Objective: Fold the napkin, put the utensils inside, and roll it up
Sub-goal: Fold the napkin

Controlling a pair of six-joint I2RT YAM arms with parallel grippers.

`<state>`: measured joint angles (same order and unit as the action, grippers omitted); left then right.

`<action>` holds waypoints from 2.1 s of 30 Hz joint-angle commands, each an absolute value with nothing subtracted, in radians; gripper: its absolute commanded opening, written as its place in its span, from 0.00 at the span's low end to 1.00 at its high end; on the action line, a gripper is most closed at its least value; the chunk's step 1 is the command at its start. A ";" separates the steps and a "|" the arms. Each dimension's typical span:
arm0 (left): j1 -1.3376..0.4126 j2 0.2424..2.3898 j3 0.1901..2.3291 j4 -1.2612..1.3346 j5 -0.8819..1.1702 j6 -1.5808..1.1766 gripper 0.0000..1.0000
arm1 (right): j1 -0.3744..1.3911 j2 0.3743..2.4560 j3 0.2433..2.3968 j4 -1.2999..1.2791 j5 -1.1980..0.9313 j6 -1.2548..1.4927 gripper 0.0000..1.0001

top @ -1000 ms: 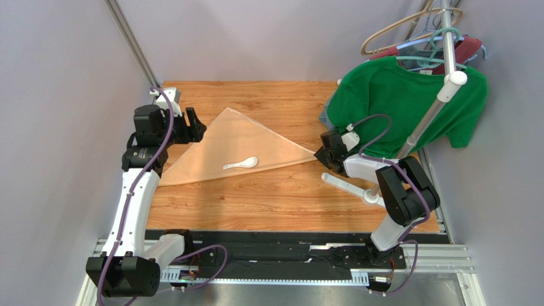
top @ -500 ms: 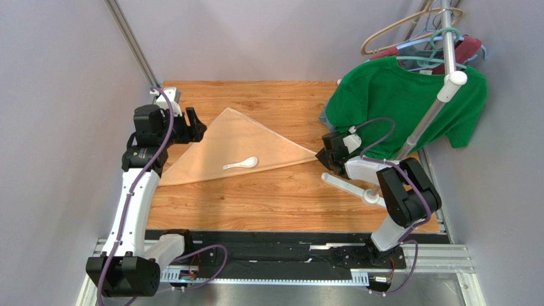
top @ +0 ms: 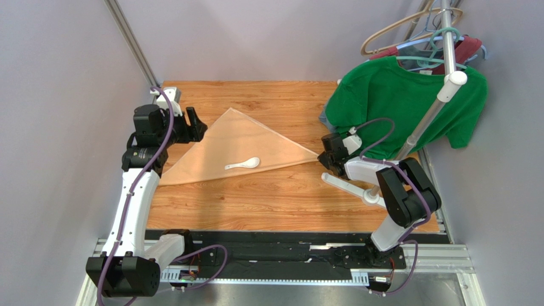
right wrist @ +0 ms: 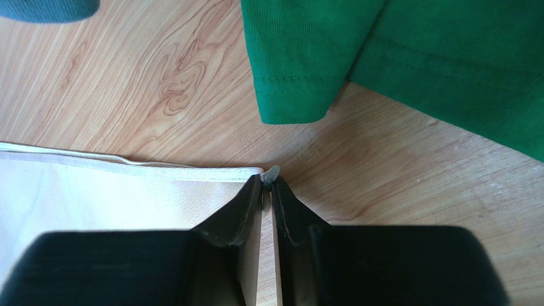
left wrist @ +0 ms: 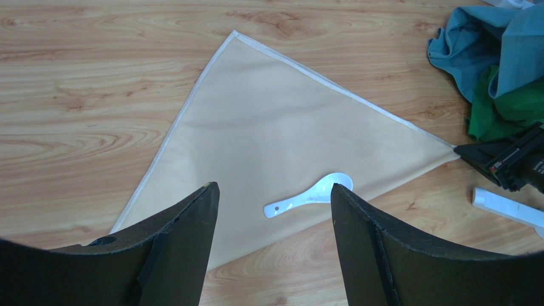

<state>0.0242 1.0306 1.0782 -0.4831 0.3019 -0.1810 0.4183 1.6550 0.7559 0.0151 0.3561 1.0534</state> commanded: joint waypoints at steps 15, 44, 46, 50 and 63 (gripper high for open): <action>0.029 1.022 1.077 -0.431 0.380 -0.215 0.73 | 0.436 1.497 0.788 -0.055 0.515 0.801 0.00; 0.031 1.012 1.075 -0.425 0.382 -0.215 0.73 | 0.814 1.750 1.115 0.199 0.301 0.833 0.00; 0.029 1.012 1.075 -0.425 0.385 -0.215 0.73 | 0.841 1.779 1.141 0.219 0.284 0.831 0.00; 0.031 1.009 1.074 -0.423 0.387 -0.216 0.73 | 0.877 1.841 1.193 0.241 0.258 0.831 0.00; 0.029 1.000 1.072 -0.422 0.385 -0.215 0.73 | 0.931 1.950 1.327 0.293 0.219 0.825 0.00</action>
